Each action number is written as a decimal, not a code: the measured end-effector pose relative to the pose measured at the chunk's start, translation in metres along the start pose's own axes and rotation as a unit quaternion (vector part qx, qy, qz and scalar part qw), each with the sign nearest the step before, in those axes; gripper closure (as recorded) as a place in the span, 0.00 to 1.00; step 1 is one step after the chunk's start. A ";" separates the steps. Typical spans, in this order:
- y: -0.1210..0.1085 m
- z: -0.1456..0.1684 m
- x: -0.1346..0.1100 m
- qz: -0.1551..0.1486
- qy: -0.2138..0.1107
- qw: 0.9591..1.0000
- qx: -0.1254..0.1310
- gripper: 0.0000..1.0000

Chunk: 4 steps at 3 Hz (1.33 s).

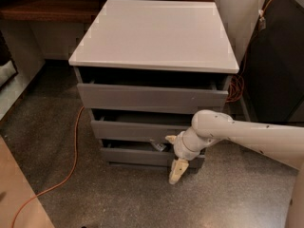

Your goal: Pick blue plastic bottle from bottom drawer and place on counter

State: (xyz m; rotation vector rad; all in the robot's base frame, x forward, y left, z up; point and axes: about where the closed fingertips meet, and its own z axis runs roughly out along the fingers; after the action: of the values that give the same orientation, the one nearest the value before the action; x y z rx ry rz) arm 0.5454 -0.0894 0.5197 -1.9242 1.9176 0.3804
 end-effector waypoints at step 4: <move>-0.010 0.099 0.033 0.006 -0.030 0.999 0.008 0.00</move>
Offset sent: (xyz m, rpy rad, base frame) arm 0.0184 0.0186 -0.0947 0.0986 0.0145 -0.0035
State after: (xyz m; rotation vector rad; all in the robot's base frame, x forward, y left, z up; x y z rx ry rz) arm 0.5646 -0.0735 0.4176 -1.8696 1.8898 0.4207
